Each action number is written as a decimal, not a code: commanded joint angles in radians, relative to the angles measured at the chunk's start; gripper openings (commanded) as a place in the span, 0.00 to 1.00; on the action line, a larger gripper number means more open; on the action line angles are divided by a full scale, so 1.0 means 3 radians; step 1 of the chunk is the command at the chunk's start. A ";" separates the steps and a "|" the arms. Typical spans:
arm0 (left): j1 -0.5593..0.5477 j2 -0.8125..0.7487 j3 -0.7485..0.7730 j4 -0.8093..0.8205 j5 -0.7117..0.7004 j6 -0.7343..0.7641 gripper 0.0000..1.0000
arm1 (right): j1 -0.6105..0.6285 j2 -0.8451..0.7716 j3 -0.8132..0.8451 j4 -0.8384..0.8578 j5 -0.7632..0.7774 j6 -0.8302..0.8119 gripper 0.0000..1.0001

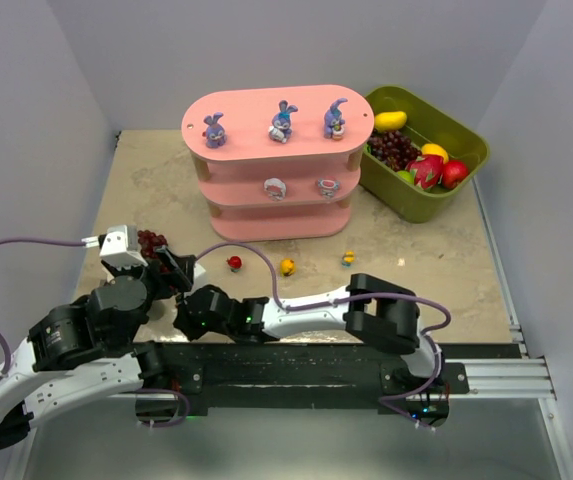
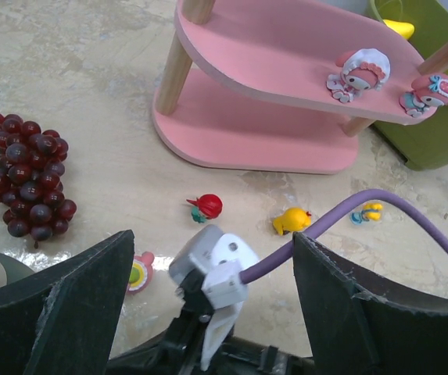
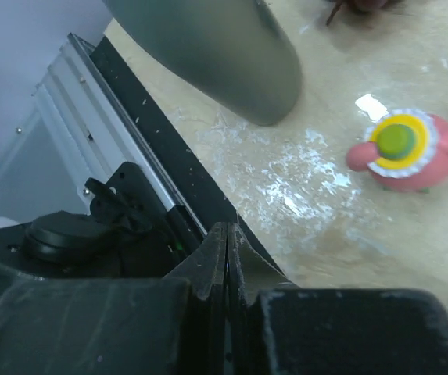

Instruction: Place and organize the plastic toys onto the shelf

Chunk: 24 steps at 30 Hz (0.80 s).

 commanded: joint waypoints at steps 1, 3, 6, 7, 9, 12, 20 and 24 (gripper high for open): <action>-0.0004 -0.0029 0.0076 0.0006 -0.0114 0.0011 0.86 | 0.0015 0.0232 0.0340 -0.0013 0.0285 0.0002 0.00; 0.0001 -0.0029 0.0071 0.0016 -0.0115 0.0011 0.86 | 0.0035 0.0380 0.0509 -0.0110 0.0469 -0.0003 0.00; -0.0004 -0.0018 0.0045 0.0037 -0.0109 0.0011 0.86 | 0.0035 0.0528 0.0657 -0.0208 0.0688 0.0013 0.00; -0.0004 -0.0013 0.0035 0.0042 -0.0114 0.0011 0.86 | 0.0040 0.0559 0.0683 -0.0208 0.0745 0.0028 0.00; -0.0004 -0.0003 0.0030 0.0052 -0.0109 0.0016 0.86 | 0.0035 0.0636 0.0755 -0.0244 0.0913 0.0043 0.00; -0.0004 0.0012 0.0025 0.0052 -0.0109 0.0011 0.86 | 0.0035 0.0738 0.0877 -0.0391 0.1047 0.0109 0.00; -0.0004 -0.0018 -0.0006 0.0057 -0.0104 0.0001 0.86 | 0.0025 0.0759 0.0750 -0.0520 0.1359 0.0243 0.00; -0.0004 -0.0029 -0.0006 0.0063 -0.0099 -0.0004 0.86 | 0.0000 0.0718 0.0612 -0.0510 0.1374 0.0294 0.00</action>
